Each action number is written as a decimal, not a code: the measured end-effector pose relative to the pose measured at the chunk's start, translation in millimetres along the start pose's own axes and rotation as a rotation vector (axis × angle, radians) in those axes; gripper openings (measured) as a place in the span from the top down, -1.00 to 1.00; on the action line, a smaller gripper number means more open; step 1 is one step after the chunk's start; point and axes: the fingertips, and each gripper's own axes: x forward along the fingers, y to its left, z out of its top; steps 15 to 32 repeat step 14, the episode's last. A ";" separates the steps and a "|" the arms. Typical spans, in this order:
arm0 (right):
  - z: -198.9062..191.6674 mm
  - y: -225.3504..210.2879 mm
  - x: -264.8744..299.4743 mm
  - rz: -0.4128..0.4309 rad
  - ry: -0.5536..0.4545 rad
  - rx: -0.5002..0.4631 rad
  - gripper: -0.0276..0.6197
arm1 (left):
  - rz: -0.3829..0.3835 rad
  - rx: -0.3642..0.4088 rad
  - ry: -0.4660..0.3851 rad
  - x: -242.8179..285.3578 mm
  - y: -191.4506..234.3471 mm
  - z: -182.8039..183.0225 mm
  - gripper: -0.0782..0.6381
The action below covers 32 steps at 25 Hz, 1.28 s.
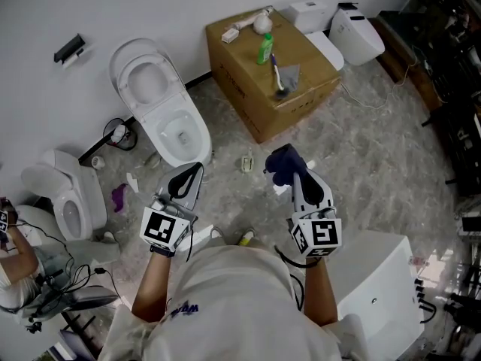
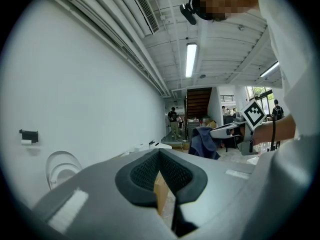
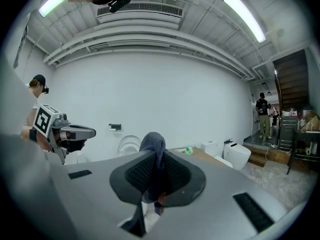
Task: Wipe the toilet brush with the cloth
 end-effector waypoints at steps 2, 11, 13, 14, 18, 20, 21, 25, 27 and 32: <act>-1.1 -0.9 0.2 0.000 0.005 0.000 0.81 | -0.003 -0.004 0.000 0.8 -1.2 -0.8 0.79; -4.2 2.7 4.8 0.007 0.025 -0.019 0.81 | -0.025 -0.033 0.017 0.1 -1.3 -12.5 0.79; -6.7 7.0 10.2 0.015 0.028 -0.020 0.81 | -0.020 -0.030 0.019 -3.2 3.0 -14.2 0.79; -7.8 9.3 13.1 0.020 0.030 -0.020 0.81 | -0.016 -0.029 0.019 -5.0 5.2 -14.9 0.79; -7.8 9.3 13.1 0.020 0.030 -0.020 0.81 | -0.016 -0.029 0.019 -5.0 5.2 -14.9 0.79; -7.8 9.3 13.1 0.020 0.030 -0.020 0.81 | -0.016 -0.029 0.019 -5.0 5.2 -14.9 0.79; -7.8 9.3 13.1 0.020 0.030 -0.020 0.81 | -0.016 -0.029 0.019 -5.0 5.2 -14.9 0.79; -7.8 9.3 13.1 0.020 0.030 -0.020 0.81 | -0.016 -0.029 0.019 -5.0 5.2 -14.9 0.79; -7.8 9.3 13.1 0.020 0.030 -0.020 0.81 | -0.016 -0.029 0.019 -5.0 5.2 -14.9 0.79; -7.8 9.3 13.1 0.020 0.030 -0.020 0.81 | -0.016 -0.029 0.019 -5.0 5.2 -14.9 0.79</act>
